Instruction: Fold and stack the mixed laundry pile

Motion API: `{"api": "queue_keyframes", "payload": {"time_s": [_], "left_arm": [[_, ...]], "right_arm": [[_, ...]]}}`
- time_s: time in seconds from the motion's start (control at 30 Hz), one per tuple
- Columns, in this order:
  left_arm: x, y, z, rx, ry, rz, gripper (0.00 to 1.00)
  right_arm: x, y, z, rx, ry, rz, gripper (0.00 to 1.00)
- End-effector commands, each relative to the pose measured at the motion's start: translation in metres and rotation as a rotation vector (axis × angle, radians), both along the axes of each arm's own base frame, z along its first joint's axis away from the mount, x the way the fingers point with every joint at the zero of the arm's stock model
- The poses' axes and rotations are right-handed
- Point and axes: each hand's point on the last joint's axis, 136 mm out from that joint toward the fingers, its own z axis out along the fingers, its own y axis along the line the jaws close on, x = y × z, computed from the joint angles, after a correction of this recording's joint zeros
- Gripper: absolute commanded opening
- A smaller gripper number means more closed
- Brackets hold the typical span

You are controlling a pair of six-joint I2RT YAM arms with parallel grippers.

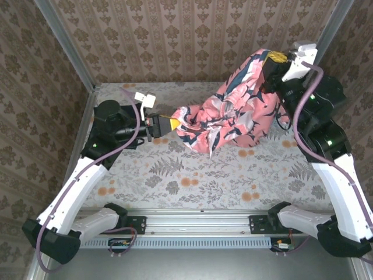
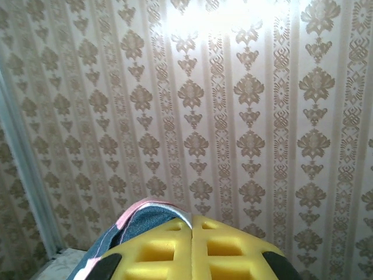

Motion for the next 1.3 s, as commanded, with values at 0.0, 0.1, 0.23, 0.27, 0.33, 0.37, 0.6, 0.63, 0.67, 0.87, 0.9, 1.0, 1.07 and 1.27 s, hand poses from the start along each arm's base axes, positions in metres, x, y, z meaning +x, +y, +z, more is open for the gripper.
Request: {"api": "queue_keyframes", "payload": {"time_s": [0.0, 0.1, 0.23, 0.27, 0.33, 0.37, 0.6, 0.63, 0.67, 0.87, 0.9, 1.0, 1.07, 1.27], "left_arm": [[-0.015, -0.003, 0.026, -0.072, -0.031, -0.093, 0.0], [0.004, 0.004, 0.024, -0.085, 0.009, -0.017, 0.0], [0.086, 0.046, -0.015, -0.067, 0.209, 0.322, 0.0], [0.109, 0.063, -0.033, -0.059, 0.295, 0.43, 0.0], [0.151, 0.105, -0.075, -0.018, 0.387, 0.655, 0.0], [0.168, 0.126, -0.096, 0.027, 0.422, 0.775, 0.0], [0.217, 0.208, -0.214, 0.234, 0.642, 1.104, 1.0], [0.216, 0.211, -0.216, 0.256, 0.633, 1.113, 1.0], [0.214, 0.212, -0.216, 0.274, 0.62, 1.124, 1.0], [0.203, 0.19, -0.201, 0.331, 0.482, 1.079, 1.0], [0.201, 0.178, -0.202, 0.34, 0.472, 1.046, 0.99], [0.195, 0.139, -0.212, 0.327, 0.464, 0.93, 0.93], [0.191, 0.111, -0.223, 0.316, 0.477, 0.844, 0.84], [0.176, 0.056, -0.287, 0.445, 0.544, 0.673, 0.74]], "right_arm": [[0.048, 0.007, -0.01, 0.001, 0.027, -0.037, 0.0], [0.11, 0.025, -0.046, -0.017, 0.131, -0.052, 0.0], [0.201, 0.049, -0.116, -0.02, 0.288, -0.072, 0.0], [0.221, 0.057, -0.133, -0.021, 0.324, -0.068, 0.0], [0.263, 0.078, -0.178, -0.006, 0.408, -0.039, 0.01], [0.28, 0.089, -0.194, 0.006, 0.436, -0.012, 0.1], [0.326, 0.123, -0.274, 0.122, 0.604, 0.103, 1.0], [0.322, 0.121, -0.276, 0.116, 0.63, 0.11, 1.0], [0.317, 0.119, -0.278, 0.099, 0.658, 0.114, 1.0], [0.268, 0.101, -0.282, -0.048, 0.786, 0.1, 1.0], [0.256, 0.096, -0.282, -0.045, 0.788, 0.094, 1.0], [0.218, 0.077, -0.286, -0.04, 0.821, 0.053, 1.0], [0.192, 0.065, -0.293, -0.045, 0.851, 0.028, 1.0], [0.125, 0.029, -0.347, -0.025, 0.957, -0.04, 0.99]]}}
